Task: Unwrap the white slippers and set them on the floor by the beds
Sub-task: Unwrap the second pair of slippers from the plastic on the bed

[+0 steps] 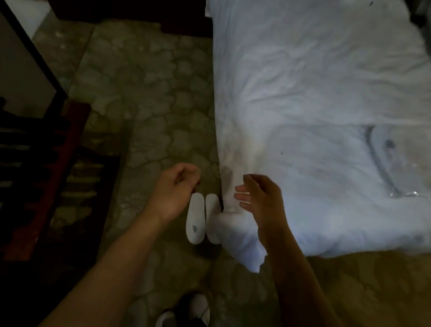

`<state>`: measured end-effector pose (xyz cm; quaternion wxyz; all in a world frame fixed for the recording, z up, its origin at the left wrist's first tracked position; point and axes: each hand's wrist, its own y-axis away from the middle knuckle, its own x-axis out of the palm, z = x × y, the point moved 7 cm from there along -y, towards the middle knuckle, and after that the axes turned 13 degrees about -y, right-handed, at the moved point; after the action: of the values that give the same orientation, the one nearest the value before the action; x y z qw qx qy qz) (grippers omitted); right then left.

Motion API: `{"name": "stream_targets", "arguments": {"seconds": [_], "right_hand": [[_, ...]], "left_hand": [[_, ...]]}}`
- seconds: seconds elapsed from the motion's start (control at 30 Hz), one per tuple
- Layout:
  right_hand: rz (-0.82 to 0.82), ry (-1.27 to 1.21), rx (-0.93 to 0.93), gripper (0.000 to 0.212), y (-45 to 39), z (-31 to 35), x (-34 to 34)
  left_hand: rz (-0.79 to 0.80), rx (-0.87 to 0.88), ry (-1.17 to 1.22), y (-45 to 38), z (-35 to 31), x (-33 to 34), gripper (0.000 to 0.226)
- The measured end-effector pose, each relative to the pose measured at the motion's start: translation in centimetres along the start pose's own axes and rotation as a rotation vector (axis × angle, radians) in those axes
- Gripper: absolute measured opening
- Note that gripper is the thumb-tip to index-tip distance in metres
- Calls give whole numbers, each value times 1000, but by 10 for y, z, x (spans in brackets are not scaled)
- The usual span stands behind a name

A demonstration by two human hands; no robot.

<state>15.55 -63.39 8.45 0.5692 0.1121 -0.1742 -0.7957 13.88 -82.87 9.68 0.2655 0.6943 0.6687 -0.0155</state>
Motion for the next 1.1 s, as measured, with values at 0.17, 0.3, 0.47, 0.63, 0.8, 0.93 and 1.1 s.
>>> {"name": "stream_targets", "arguments": {"seconds": [0.17,0.3,0.47,0.63,0.8,0.93,1.1], "right_hand": [[-17,13,-81,12,21,43,-2],[-39,-4,-151,9,33,76,-14],[-53,-45,-202,8,39,114,-31],[-77,-77,-243,8,31,141,-53],[-103,-124,-263,7,14,152,-93],[-117,-149,-315,8,2,170,-142],[-160,-206,-413,12,-10,199,-221]], "left_hand": [[-11,62,-15,12,-42,-11,14],[-10,149,-24,12,-83,-16,14],[-45,252,28,13,-131,-20,10],[-31,287,-7,10,-161,-3,9],[-29,281,-15,7,-179,35,8],[-33,291,2,11,-206,79,13],[-19,354,-5,19,-252,145,14]]}}
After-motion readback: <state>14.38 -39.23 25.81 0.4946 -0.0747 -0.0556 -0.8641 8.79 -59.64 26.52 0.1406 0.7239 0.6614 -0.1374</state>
